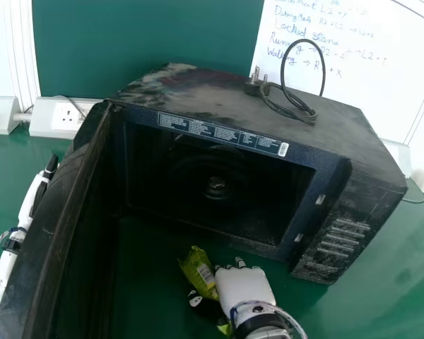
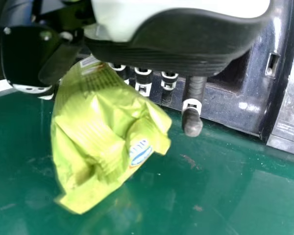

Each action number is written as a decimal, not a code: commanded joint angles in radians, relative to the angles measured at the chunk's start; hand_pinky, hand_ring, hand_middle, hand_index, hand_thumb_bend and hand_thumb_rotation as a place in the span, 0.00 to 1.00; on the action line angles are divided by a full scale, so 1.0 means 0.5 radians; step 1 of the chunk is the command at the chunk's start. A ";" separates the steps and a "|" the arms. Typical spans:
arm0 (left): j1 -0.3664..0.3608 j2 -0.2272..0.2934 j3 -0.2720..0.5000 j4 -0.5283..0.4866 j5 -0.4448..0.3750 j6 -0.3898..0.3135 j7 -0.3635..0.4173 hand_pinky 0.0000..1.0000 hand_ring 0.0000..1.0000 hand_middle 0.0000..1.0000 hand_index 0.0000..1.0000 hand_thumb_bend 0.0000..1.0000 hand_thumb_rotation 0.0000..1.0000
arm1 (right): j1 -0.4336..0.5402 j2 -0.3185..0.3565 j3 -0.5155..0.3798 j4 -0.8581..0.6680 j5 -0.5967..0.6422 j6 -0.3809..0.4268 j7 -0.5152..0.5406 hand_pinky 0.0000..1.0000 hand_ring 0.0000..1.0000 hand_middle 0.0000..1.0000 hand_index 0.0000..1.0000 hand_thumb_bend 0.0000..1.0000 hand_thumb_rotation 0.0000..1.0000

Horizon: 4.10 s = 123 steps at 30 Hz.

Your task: Put biscuit inside oven

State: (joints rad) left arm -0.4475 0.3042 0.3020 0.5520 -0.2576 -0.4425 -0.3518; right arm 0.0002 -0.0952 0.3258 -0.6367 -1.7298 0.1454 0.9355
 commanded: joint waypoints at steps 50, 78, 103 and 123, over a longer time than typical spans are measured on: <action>0.023 -0.006 -0.026 0.005 0.004 -0.009 0.009 0.26 0.30 0.40 0.49 0.52 0.07 | -0.866 -0.017 -0.237 0.467 0.494 0.102 -0.529 0.08 0.15 0.47 0.49 0.53 0.00; 0.061 -0.006 -0.028 -0.055 0.004 0.002 0.026 0.26 0.31 0.39 0.49 0.52 0.07 | -1.698 -0.305 0.100 1.957 0.899 0.126 -1.643 0.09 0.15 0.47 0.49 0.53 0.00; 0.070 -0.002 -0.021 -0.067 -0.012 0.014 0.004 0.26 0.31 0.39 0.49 0.52 0.06 | -1.957 -0.446 0.264 2.456 1.262 0.093 -1.991 0.11 0.17 0.27 0.59 0.64 0.13; 0.073 -0.003 -0.022 -0.080 -0.011 0.036 0.007 0.26 0.31 0.40 0.49 0.52 0.06 | -1.841 -0.598 0.347 1.827 1.238 0.387 -1.172 0.40 0.55 0.67 0.82 0.89 0.63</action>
State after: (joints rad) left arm -0.4201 0.3036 0.2900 0.5151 -0.2573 -0.4254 -0.3456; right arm -0.9478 -0.3762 0.4998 0.3197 -1.1155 0.3362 0.3121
